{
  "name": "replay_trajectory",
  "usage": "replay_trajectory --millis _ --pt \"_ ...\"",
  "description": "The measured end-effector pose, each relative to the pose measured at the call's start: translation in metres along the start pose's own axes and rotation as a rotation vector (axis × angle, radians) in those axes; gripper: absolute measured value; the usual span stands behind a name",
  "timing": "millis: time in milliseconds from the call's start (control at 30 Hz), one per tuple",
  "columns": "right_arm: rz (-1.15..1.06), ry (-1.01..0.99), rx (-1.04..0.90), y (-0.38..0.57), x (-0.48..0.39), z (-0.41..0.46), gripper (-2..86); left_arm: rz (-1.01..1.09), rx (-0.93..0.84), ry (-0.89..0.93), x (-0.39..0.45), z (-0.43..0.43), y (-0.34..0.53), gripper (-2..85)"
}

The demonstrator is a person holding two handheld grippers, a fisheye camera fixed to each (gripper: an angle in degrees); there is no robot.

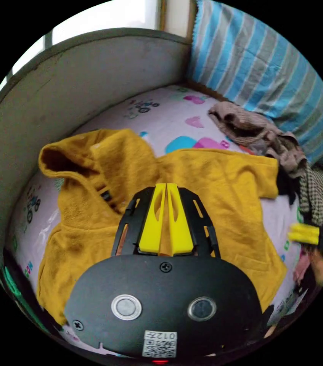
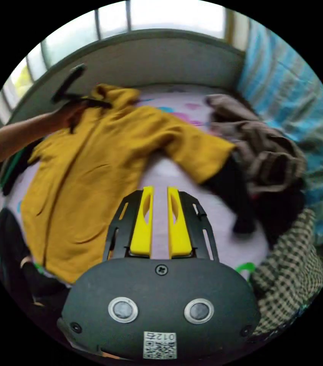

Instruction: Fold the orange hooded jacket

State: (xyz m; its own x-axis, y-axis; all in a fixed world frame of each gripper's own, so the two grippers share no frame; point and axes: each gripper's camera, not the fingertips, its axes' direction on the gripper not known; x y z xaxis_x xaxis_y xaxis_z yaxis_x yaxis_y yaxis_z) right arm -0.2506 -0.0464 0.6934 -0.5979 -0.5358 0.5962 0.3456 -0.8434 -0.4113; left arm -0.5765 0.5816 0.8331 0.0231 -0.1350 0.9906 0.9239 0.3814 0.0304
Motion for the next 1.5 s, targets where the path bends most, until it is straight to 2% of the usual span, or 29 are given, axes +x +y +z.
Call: replay_trajectory --millis 67,200,233,333,400,467,633,733,833,1033,1200,1333,1500 --pt "0.135 0.190 0.033 0.001 0.054 -0.027 9.7 0.062 -0.005 0.078 0.031 0.005 -0.001 0.6" --pt "0.189 0.332 -0.026 -0.004 0.094 -0.041 11.6 0.150 -0.040 0.176 0.091 0.023 0.001 0.6" --pt "0.181 0.362 -0.091 -0.006 0.100 -0.035 11.2 0.155 -0.045 0.179 0.097 0.026 0.001 0.6" --pt "0.206 0.379 -0.218 -0.004 0.112 -0.023 5.7 0.148 -0.078 0.189 0.114 0.042 0.001 0.6" --pt "0.227 0.356 -0.228 -0.001 0.114 -0.032 1.9 0.132 -0.104 0.156 0.118 0.054 0.002 0.7" --pt "0.234 0.257 -0.200 0.000 0.117 -0.068 0.3 0.123 -0.122 0.143 0.118 0.062 0.003 0.7" --pt "0.212 0.199 -0.142 -0.027 0.151 -0.180 -0.6 0.144 -0.133 0.105 0.119 0.080 0.017 0.8" --pt "0.304 0.026 -0.044 -0.049 0.189 -0.247 -0.6 0.141 -0.114 0.121 0.118 0.089 0.025 0.9" --pt "0.303 -0.106 -0.059 -0.074 0.195 -0.274 -0.5 0.116 -0.120 0.131 0.112 0.091 0.028 0.9" --pt "0.237 -0.379 -0.127 -0.126 0.166 -0.291 0.1 -0.002 -0.032 0.269 0.063 0.062 0.049 0.8" --pt "0.171 -0.611 -0.126 -0.161 0.118 -0.291 0.2 -0.062 0.165 0.356 -0.005 0.002 0.092 1.1" --pt "0.126 -0.750 -0.202 -0.188 0.062 -0.255 0.4 -0.165 0.246 0.364 -0.063 -0.025 0.140 1.6" --pt "0.114 -0.850 -0.298 -0.210 -0.005 -0.189 0.9 -0.332 0.217 0.392 -0.151 -0.022 0.217 3.5"
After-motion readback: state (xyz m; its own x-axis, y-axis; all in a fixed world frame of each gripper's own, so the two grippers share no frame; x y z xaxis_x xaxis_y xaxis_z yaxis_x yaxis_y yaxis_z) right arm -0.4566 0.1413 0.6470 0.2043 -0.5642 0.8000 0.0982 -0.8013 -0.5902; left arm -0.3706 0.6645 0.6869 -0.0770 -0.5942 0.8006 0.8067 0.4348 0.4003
